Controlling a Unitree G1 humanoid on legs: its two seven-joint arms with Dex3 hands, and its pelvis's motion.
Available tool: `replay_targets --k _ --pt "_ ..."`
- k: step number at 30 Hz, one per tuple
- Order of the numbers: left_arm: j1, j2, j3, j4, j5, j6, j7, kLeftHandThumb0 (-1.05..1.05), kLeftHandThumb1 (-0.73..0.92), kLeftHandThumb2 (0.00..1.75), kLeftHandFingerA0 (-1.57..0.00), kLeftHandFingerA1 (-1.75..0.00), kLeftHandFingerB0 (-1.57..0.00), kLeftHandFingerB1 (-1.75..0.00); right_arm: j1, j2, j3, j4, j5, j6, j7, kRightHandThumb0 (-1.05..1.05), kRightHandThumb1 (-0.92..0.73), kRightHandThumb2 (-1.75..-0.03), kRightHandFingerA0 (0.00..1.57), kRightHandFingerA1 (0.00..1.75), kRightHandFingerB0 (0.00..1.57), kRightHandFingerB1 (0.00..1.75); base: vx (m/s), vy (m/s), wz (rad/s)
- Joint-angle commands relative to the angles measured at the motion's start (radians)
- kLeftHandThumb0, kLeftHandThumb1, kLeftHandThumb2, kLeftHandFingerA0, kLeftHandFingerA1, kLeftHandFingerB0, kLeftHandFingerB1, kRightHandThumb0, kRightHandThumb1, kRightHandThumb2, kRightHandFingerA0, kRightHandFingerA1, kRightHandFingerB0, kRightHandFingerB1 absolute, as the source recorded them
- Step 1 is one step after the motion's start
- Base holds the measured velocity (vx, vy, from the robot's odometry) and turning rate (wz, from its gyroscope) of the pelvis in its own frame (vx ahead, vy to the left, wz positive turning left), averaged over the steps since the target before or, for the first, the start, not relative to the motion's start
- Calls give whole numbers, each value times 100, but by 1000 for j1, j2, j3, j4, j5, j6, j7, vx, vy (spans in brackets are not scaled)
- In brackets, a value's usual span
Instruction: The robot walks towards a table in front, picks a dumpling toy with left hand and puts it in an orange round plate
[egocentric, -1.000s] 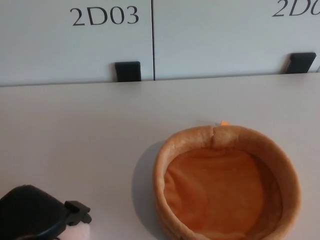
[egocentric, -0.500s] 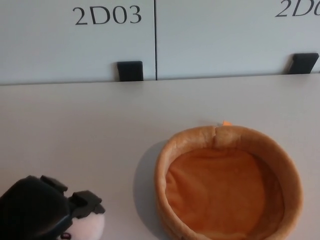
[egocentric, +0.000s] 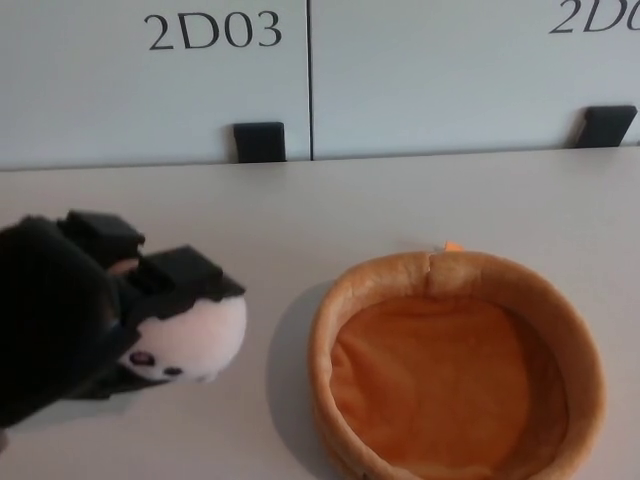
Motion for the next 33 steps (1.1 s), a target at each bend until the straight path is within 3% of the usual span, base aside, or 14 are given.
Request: replay_targets --k 1,2,3,5,9,16,20,26,27,28,29,31,32,33 --pt "-215 -54 -8 -84 -251 111 -123 -9 57 99 -144 -124 -127 -109 -4 3 2 25 7 6 -1 -20 -65 -59 63 47 28 37 0 0 0" --pt "-282 -78 -60 -86 -211 139 -153 -13 54 96 -144 -123 -119 -98 -4 -2 7 13 3 15 7 -24 -67 -59 64 49 27 36 0 0 0" --pt "-332 -102 -102 -79 -187 157 -175 -19 72 60 -153 -95 -132 -67 1 -3 6 -4 6 27 15 -23 -66 -59 64 48 27 36 0 0 0" --pt "-419 -153 -182 -57 -137 184 -217 -18 64 59 -153 -92 -124 -60 0 -2 3 -5 18 27 24 -28 -65 -62 64 49 25 38 0 0 0" --pt "-508 -253 -318 2 -55 204 -259 -19 65 59 -155 -87 -116 -54 -4 1 1 10 21 1 10 -22 -64 -59 70 53 28 38 0 0 0" --pt "-610 -417 -536 134 141 218 -273 -22 70 61 -148 -88 -118 -57 36 -3 13 -116 -2 97 25 -23 -67 -59 69 55 26 37 0 0 0" --pt "-656 -484 -606 205 198 247 -291 -20 72 61 -145 -92 -120 -59 25 -1 21 -115 -8 112 23 -22 -66 -59 70 60 26 36 0 0 0" --pt "-654 -515 -672 280 280 276 -307 -20 68 60 -143 -87 -115 -56 22 4 22 -104 8 85 22 -27 -63 -63 71 52 28 39 0 0 0" --pt "-632 -522 -675 277 271 304 -331 -33 57 82 -133 -93 -93 -64 28 3 20 -124 12 88 27 -26 -63 -62 71 52 28 40 0 0 0" --pt "-620 -526 -675 273 261 318 -343 -33 57 82 -133 -93 -93 -64 31 3 20 -134 15 92 31 -26 -63 -62 71 52 28 40 0 0 0" --pt "-599 -530 -677 259 257 354 -383 -36 67 59 -115 -55 -71 -44 42 2 18 -162 20 105 41 -22 -64 -59 69 49 27 38 0 0 0" --pt "-587 -531 -679 245 267 381 -420 -36 67 59 -115 -55 -71 -44 51 0 17 -184 23 117 48 -22 -64 -59 69 49 27 38 0 0 0" --pt "-579 -527 -684 214 311 436 -504 -72 48 81 -46 -48 -31 -53 60 -5 14 -226 23 133 55 -24 -63 -58 67 49 29 39 0 0 0" --pt "-577 -527 -685 205 325 451 -527 -72 48 81 -46 -48 -31 -53 63 -7 13 -239 22 139 56 -24 -63 -58 67 49 29 39 0 0 0"
